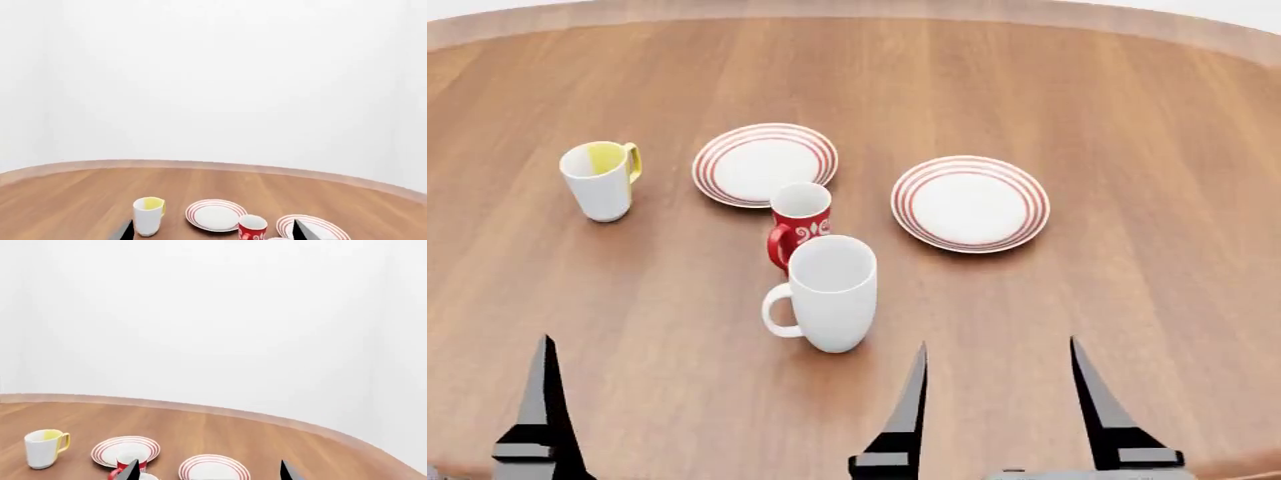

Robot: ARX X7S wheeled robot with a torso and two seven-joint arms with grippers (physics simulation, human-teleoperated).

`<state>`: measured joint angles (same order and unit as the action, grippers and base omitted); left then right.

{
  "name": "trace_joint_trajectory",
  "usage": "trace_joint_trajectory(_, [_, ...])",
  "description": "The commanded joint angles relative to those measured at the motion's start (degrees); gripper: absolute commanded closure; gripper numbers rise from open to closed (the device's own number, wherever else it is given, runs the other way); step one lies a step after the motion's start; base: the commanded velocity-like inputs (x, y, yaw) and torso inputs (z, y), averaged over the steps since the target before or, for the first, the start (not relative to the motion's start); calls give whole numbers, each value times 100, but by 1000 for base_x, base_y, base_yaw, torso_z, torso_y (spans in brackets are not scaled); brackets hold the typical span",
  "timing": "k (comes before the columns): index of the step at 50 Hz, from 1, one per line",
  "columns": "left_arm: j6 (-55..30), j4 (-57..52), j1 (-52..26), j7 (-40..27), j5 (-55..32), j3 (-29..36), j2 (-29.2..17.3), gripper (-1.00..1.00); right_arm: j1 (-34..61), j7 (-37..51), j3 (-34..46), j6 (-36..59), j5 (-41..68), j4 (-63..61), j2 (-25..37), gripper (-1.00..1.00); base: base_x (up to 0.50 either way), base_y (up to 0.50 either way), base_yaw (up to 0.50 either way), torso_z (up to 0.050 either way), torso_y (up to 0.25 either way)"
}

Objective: Put the white mug on the left plate.

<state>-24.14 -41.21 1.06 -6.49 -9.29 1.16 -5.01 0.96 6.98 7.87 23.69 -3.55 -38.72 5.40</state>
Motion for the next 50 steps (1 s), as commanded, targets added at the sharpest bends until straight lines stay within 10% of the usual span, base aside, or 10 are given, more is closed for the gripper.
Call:
trace_joint_trajectory(1, [-866, -1357, -127, -238, -440, -165, -130, -100, 204, 95, 279, 807, -224, -1125, 112, -100, 0, 0, 0, 0, 0])
trace_joint_trajectory(17, [-959, -1445, -150, -381, -732, -185, -247, -100, 308, 257, 325, 1003, -162, -1257, 125, -100, 25, 0, 0, 0, 0])
trace_joint_trajectory(50, [-816, -1457, -69, -615, -808, 83, -499, -100, 395, 451, 464, 1173, 134, -1282, 328, -100, 496, 0, 0, 0, 0])
